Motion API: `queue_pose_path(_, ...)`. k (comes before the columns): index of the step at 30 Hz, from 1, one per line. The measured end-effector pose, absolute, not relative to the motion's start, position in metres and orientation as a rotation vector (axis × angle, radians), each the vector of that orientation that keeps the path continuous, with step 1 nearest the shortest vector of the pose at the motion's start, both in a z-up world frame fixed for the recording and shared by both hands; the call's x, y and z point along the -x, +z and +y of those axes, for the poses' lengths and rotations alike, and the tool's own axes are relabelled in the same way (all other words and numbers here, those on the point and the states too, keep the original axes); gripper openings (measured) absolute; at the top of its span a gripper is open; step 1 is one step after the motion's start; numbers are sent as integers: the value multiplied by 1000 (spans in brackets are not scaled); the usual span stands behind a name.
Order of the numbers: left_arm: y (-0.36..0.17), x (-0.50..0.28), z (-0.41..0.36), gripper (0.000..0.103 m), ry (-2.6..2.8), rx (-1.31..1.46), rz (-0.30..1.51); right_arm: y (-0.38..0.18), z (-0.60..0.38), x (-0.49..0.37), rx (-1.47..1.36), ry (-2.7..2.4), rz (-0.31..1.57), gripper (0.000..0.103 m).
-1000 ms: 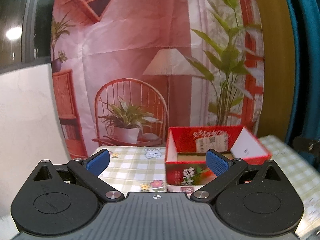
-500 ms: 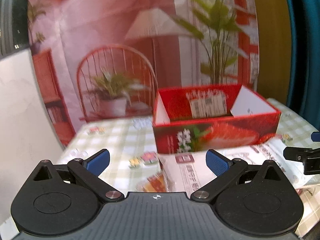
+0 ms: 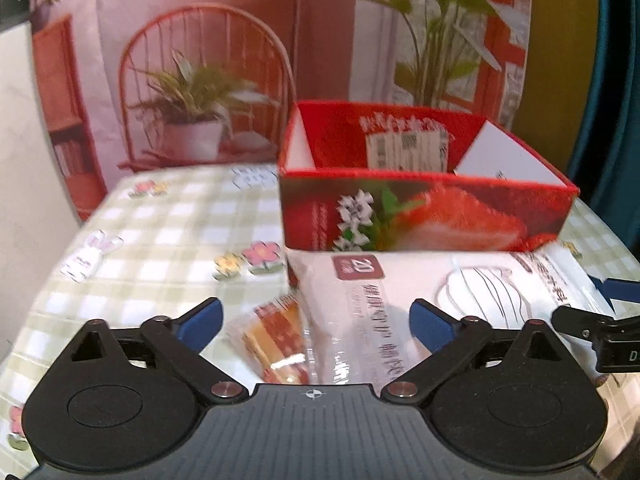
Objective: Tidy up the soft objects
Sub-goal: 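Grasp the brown-labelled white mask bag with the left gripper while the right grasps the surgical mask bag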
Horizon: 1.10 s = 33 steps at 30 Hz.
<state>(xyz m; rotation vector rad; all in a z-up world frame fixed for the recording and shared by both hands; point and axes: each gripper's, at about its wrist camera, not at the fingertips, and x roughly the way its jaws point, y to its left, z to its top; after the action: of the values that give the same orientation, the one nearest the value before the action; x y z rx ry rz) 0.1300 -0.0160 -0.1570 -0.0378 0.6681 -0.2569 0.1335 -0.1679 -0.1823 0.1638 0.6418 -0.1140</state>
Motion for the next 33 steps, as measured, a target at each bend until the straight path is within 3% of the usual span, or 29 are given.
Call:
queue_pose_path(9,-169,-137,-16,92,-353,104,702,-196,-174,-138,-221,-69,671,103)
queue_pose_path(19,-182,-132,-6,72,-402,111,725,-198,-175,-140,-251,-35,678,103)
queue_pose_path(33,-180,-120,3,67,-397,110,710,-180,-160,-133,-226,48,646,97)
